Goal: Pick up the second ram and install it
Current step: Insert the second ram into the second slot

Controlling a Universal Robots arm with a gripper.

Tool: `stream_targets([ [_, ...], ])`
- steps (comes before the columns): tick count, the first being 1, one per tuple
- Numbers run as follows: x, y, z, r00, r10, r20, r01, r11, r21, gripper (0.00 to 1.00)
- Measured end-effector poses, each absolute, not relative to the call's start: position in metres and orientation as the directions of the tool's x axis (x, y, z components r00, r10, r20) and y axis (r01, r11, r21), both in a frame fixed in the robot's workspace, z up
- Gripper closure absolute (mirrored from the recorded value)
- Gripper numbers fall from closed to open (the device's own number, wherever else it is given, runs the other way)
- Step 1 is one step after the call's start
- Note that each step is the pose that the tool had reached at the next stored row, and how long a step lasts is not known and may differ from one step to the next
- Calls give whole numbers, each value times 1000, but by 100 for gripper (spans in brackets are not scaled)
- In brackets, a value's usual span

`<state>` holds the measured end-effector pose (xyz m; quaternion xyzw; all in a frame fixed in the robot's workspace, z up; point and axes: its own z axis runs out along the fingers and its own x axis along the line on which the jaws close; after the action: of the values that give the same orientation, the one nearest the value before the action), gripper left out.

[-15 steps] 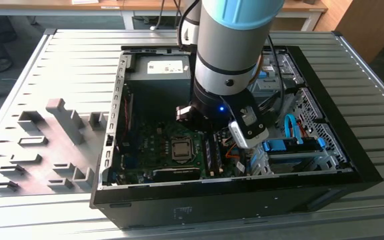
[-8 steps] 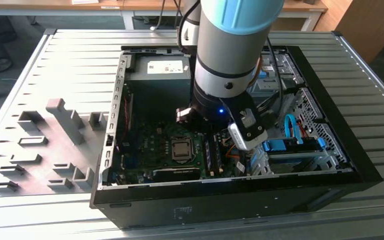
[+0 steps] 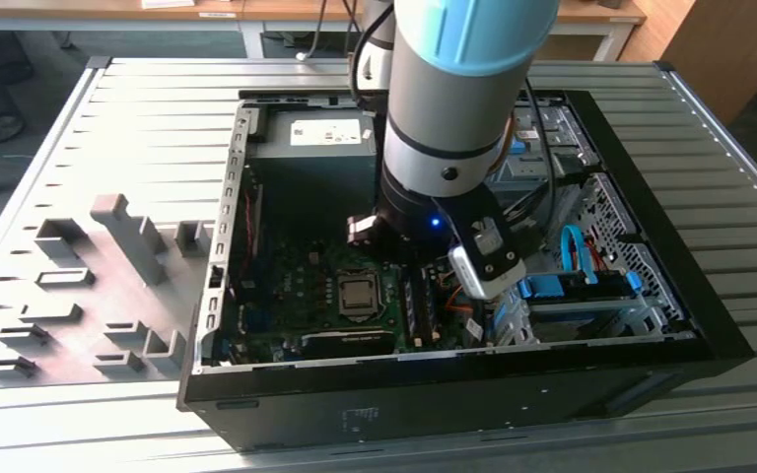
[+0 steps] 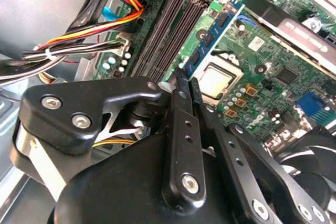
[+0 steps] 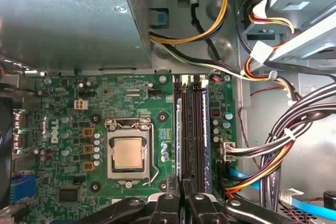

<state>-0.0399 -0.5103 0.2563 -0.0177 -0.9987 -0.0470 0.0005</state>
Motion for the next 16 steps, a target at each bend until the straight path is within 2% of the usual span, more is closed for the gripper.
stream_targets([
  [16,-40,-510,249,-999,35,3,35,995,94,86],
])
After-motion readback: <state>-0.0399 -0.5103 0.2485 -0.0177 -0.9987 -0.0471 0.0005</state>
